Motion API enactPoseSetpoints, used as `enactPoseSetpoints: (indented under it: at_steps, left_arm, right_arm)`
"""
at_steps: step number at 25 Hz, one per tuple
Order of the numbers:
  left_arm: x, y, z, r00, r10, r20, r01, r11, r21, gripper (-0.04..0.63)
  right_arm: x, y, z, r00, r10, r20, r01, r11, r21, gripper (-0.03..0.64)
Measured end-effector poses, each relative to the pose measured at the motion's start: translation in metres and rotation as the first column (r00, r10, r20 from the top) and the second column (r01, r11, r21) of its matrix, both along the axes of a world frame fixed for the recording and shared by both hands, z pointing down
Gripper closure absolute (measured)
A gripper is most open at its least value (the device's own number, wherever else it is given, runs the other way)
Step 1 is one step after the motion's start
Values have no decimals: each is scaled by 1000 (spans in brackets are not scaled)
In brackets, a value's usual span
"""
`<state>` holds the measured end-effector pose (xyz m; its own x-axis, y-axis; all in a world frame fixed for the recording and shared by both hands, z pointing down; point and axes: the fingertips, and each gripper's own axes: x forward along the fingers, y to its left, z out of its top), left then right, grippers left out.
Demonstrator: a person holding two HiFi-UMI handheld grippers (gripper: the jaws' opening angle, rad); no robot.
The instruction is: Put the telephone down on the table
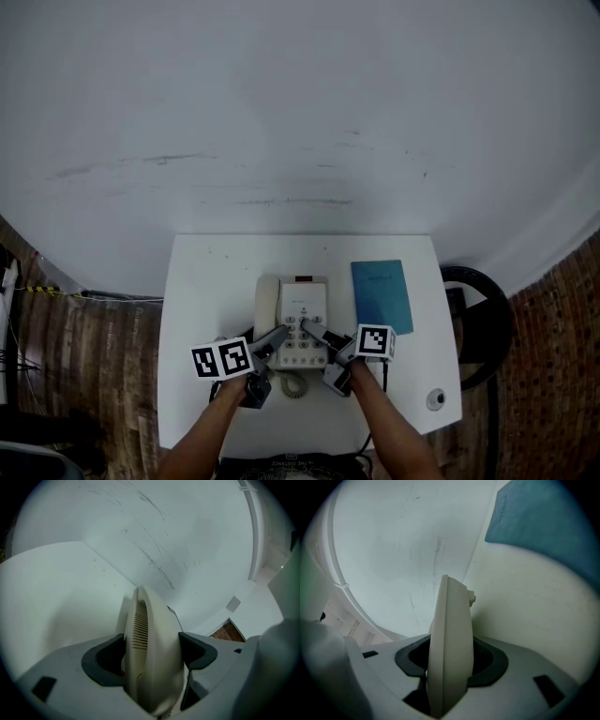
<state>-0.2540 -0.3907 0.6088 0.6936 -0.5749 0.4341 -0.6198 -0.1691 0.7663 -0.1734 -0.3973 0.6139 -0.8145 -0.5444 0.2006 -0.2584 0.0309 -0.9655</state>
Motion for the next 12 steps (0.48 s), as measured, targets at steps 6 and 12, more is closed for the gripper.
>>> enactPoseSetpoints:
  at_steps: [6,12]
  left_arm:
    - [9,-3,10,1000,6,-28,-6,1000,0,224]
    - [12,-3,13,999,10,-42,-11,1000,-14,224]
  right_arm:
    - [6,-7,2,996,8,-88,-3,999,53,420]
    - [9,-7,2,989,1,-151,10,997,73,411]
